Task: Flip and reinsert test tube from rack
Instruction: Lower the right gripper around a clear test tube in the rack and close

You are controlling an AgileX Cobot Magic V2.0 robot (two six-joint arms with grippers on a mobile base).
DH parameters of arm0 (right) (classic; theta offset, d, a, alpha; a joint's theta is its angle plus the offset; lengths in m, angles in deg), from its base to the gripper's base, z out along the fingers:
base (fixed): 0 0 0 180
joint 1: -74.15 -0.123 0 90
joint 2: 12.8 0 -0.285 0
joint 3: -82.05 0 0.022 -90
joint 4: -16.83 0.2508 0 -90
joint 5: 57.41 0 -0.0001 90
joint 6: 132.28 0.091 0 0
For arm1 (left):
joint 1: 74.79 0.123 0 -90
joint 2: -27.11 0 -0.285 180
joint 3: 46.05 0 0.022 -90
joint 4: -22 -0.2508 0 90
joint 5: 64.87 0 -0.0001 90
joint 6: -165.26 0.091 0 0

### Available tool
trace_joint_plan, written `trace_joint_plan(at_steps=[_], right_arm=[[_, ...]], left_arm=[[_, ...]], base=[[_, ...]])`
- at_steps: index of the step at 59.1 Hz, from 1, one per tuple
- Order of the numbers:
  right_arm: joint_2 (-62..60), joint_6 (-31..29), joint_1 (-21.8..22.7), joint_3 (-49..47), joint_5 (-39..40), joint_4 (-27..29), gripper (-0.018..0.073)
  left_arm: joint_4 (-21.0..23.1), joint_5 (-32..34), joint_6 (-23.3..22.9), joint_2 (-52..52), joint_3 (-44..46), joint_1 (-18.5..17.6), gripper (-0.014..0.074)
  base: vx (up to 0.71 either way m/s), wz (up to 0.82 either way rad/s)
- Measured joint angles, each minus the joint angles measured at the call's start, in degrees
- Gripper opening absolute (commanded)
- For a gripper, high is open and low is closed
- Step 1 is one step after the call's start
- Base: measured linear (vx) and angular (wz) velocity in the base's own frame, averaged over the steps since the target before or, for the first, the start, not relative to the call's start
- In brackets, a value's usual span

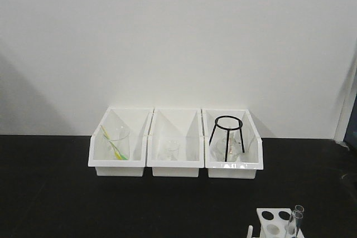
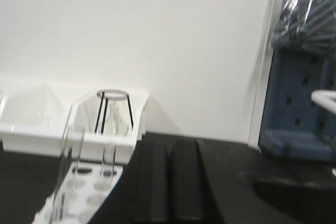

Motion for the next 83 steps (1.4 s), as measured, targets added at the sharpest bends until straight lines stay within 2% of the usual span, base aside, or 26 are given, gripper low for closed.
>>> trace_joint_plan(at_steps=[6,21,30,39,50,70,77,83], right_arm=[[0.00,1.84,0.00,-1.04,3.01,0.00,-0.0012],[7.86,4.08,0.00,-16.18,-9.07,0.00,-0.0010],[15.56,4.08,0.00,-22.56,-10.59,0.00,-0.0001],[22.40,4.08,0.00,-23.54,-11.12,0.00,0.0040],[28.17,4.14,0.00,-23.54,-11.53,0.00,0.0152],[35.22,4.25,0.00,-23.54,-11.42,0.16,0.0479],[38.01,4.49,0.00,-23.18,-9.32,2.38,0.0527],[40.08,4.50,0.00,-20.24,-3.37,5.95,0.0531]], left_arm=[[0.00,0.00,0.00,0.00,0.00,0.00,-0.0006],[0.00,0.00,0.00,0.00,0.00,0.00,-0.0006],[0.00,0.00,0.00,0.00,0.00,0.00,-0.0006],[0.00,0.00,0.00,0.00,0.00,0.00,-0.0006],[0.00,0.00,0.00,0.00,0.00,0.00,-0.0006],[0.00,0.00,0.00,0.00,0.00,0.00,-0.0006],[0.00,0.00,0.00,0.00,0.00,0.00,-0.0006],[0.00,0.00,0.00,0.00,0.00,0.00,-0.0006]], base=[[0.00,0.00],[0.00,0.00],[0.00,0.00],[0.00,0.00],[0.00,0.00],[0.00,0.00],[0.00,0.00],[0.00,0.00]])
